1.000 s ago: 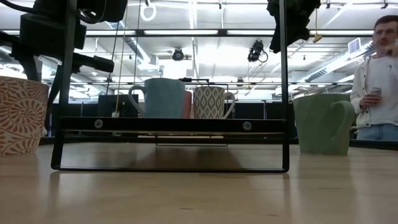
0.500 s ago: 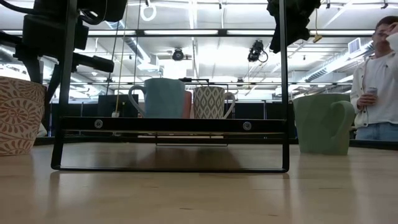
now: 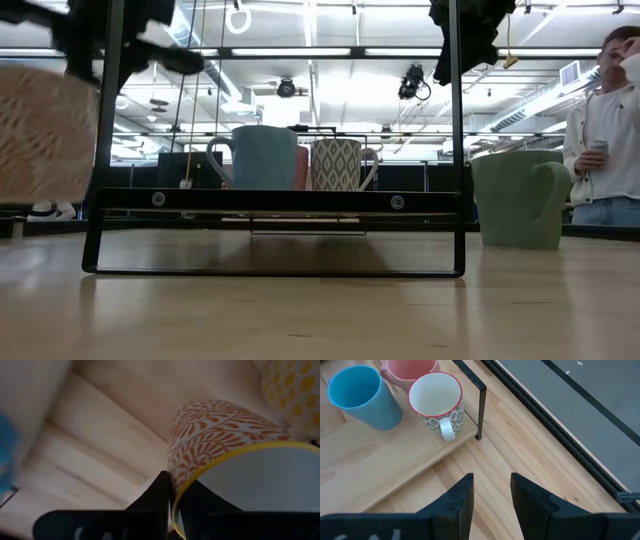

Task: Place coffee mugs
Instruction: Put the orange patterned mug on the shelf

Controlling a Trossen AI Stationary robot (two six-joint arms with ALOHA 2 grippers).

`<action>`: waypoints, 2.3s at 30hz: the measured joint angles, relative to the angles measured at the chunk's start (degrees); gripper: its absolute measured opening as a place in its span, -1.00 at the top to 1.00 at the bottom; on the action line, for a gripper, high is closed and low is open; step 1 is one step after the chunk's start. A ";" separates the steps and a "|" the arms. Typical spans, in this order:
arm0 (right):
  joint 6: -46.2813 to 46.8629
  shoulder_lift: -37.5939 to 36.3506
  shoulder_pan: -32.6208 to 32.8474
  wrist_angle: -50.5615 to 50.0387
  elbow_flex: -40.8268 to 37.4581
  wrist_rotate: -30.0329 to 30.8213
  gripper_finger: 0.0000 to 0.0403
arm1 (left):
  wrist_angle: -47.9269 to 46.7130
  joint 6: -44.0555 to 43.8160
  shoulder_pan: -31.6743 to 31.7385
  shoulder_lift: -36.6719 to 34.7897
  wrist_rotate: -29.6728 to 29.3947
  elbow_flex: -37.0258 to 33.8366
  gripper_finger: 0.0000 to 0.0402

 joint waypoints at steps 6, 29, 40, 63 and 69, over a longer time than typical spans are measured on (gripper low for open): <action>0.01 0.00 0.00 0.00 0.00 0.02 0.33 | -5.33 -1.08 2.63 0.00 0.00 9.28 0.86; 0.00 0.00 0.00 -0.02 0.00 0.02 0.33 | -3.82 -15.15 18.42 2.16 2.68 32.90 0.86; 0.90 -0.02 -0.02 -0.20 0.00 0.02 0.33 | -7.93 -17.89 23.29 18.87 6.17 52.14 0.86; -3.02 -0.13 -0.11 -3.51 0.02 0.13 0.33 | -4.83 -25.19 26.68 32.54 8.21 61.60 0.86; -3.02 -0.09 -0.07 -3.48 0.02 0.13 0.33 | -2.28 -32.74 26.63 32.63 8.22 61.12 0.86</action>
